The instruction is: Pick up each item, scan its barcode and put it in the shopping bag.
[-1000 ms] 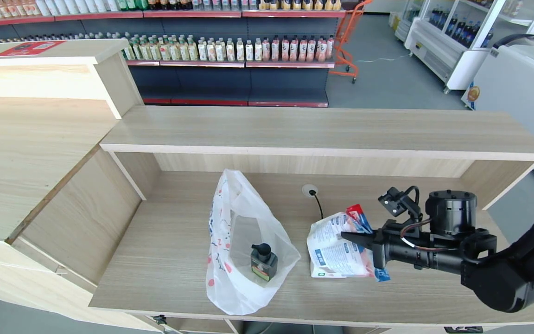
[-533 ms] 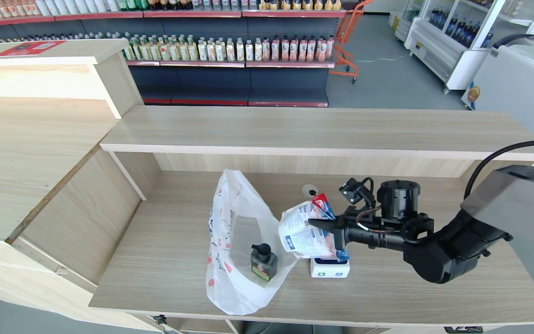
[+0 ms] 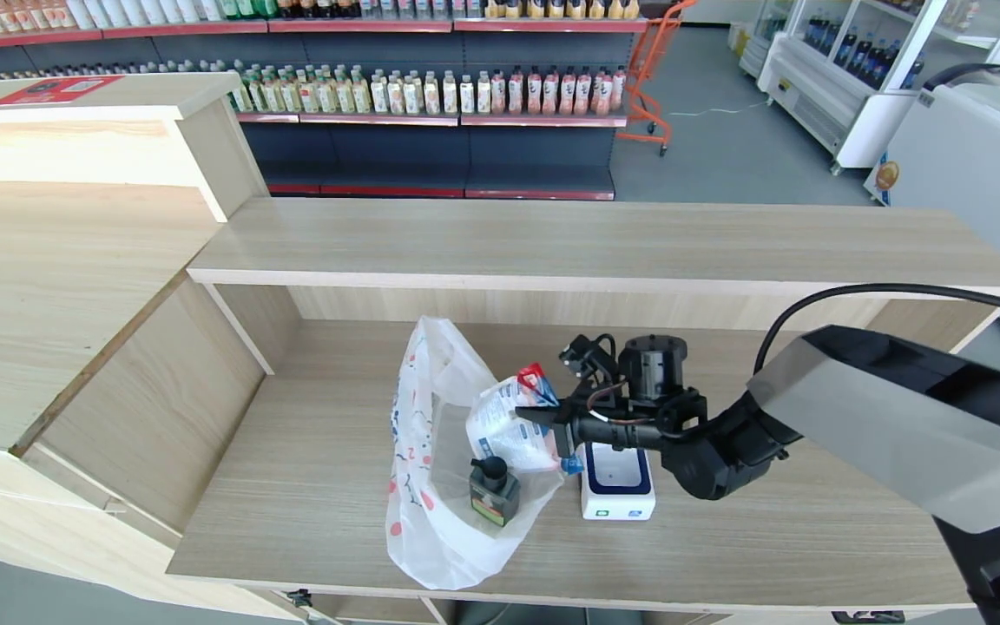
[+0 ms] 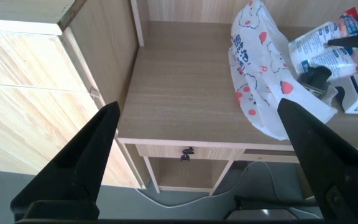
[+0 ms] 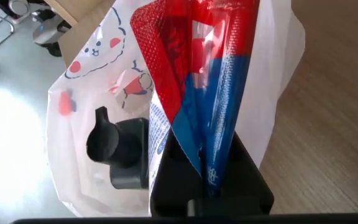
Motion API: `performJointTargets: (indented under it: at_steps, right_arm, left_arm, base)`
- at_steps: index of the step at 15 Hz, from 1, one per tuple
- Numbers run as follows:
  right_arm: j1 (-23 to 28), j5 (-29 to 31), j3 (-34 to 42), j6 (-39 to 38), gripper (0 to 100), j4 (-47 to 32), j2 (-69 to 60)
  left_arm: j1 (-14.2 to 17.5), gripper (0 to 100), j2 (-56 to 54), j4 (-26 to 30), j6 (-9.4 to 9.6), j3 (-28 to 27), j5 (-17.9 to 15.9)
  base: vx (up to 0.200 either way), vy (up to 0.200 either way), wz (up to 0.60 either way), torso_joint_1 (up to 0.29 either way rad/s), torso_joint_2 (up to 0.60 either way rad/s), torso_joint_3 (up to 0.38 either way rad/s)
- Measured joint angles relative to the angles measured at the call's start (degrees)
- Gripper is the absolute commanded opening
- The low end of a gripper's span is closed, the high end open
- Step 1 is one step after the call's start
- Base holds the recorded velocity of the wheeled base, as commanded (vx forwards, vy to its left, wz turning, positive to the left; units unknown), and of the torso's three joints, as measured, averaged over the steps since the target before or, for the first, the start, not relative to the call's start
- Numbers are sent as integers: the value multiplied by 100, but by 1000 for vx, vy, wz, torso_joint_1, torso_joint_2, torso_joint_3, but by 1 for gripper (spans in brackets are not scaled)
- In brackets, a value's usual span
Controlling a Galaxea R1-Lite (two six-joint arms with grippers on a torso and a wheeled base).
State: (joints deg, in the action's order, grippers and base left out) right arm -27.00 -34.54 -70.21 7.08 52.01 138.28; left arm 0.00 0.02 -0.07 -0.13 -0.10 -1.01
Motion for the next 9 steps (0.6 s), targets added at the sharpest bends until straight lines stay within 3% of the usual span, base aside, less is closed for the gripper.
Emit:
performJointTargets:
  at_steps: [4, 7, 8, 9]
  right_arm:
    - [-34, 9, -798, 569, 0, -718, 478]
    - [-54, 11, -1139, 618, 0, -824, 660]
    - [-67, 9, -1229, 618, 100, -822, 692]
    - [-72, 2, -1295, 608, 100, -828, 717]
  left_arm:
    - [0, 100, 0, 0, 4, 0, -2]
    - [0, 100, 0, 0, 2, 0, 0]
    - [0, 100, 0, 0, 0, 0, -5]
    - [0, 100, 0, 0, 2, 0, 0]
  base:
    - [0, 0, 0, 0, 0, 0]
    - [0, 0, 0, 0, 0, 0]
    - [0, 0, 0, 0, 0, 0]
    - [0, 0, 0, 0, 0, 0]
